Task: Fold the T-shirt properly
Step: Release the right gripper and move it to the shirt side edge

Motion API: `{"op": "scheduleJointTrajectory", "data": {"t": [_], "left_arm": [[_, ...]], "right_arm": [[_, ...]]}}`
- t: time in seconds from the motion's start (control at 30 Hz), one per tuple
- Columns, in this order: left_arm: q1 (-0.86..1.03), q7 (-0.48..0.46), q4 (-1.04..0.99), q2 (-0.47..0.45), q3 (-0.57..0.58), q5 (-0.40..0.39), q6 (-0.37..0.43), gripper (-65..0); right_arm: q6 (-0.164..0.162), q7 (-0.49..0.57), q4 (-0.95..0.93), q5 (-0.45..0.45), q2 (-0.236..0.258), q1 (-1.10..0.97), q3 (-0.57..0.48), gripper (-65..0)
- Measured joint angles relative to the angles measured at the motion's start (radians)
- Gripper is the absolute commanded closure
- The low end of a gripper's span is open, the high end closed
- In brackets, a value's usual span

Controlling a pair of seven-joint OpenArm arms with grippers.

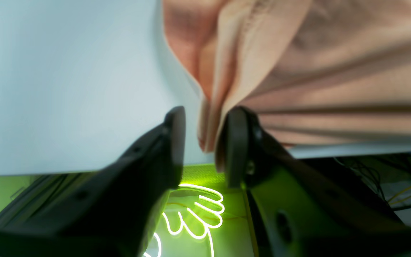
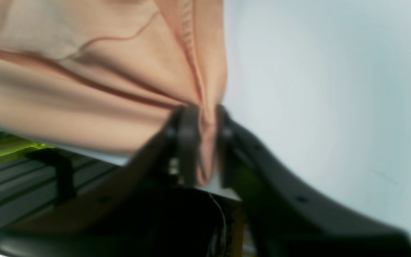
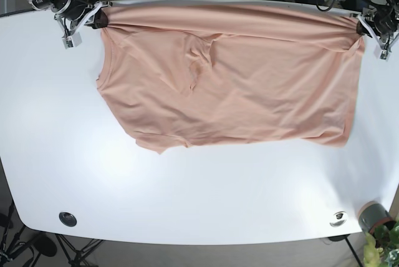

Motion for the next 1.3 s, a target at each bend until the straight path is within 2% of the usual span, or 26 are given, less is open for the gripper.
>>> {"op": "scheduleJointTrajectory", "data": {"t": [0.13, 0.23, 0.43, 0.53, 0.6, 0.73, 0.83, 0.93, 1.2, 1.3], "left_arm": [[-0.001, 0.001, 0.000, 0.000, -0.001, 0.001, 0.000, -26.9], [-0.004, 0.000, 0.000, 0.000, -0.002, 0.000, 0.000, -29.2], [-0.016, 0.007, 0.071, 0.006, -0.002, 0.003, 0.004, -29.4], [-0.024, 0.000, 0.119, 0.020, -0.002, -0.030, 0.004, -29.4], [-0.023, 0.000, 0.143, 0.028, -0.002, -0.074, 0.004, -29.4], [-0.020, 0.008, 0.184, 0.028, -0.002, -0.114, 0.005, -29.3], [-0.050, 0.011, 0.225, 0.028, 0.004, -0.127, 0.004, -29.3], [-0.080, 0.000, 0.242, 0.028, 0.004, -0.140, 0.004, -29.3], [-0.167, 0.006, 0.240, 0.030, 0.010, -0.084, 0.005, -29.3], [-0.201, 0.011, 0.241, 0.034, 0.047, -0.026, 0.004, -29.3]], "right_arm": [[-0.002, 0.014, 0.005, 0.005, 0.001, 0.001, 0.008, -48.8], [-0.003, 0.004, 0.038, -0.005, 0.000, 0.000, 0.008, -57.1], [-0.003, -0.002, 0.084, -0.008, -0.015, 0.044, 0.008, -51.4], [-0.005, -0.005, 0.082, -0.020, -0.019, 0.093, 0.005, -48.7], [-0.010, -0.005, 0.082, -0.020, -0.018, 0.131, 0.005, -48.5], [-0.011, -0.006, 0.068, -0.018, -0.019, 0.204, 0.003, -48.4], [-0.011, -0.060, 0.024, -0.021, -0.020, 0.278, 0.002, -48.4], [-0.018, -0.066, -0.030, -0.020, -0.022, 0.351, 0.002, -48.4], [-0.018, -0.066, -0.241, -0.020, -0.007, 0.570, 0.003, -48.4], [-0.018, -0.067, -0.359, -0.021, 0.012, 0.669, 0.002, -48.2]]}}
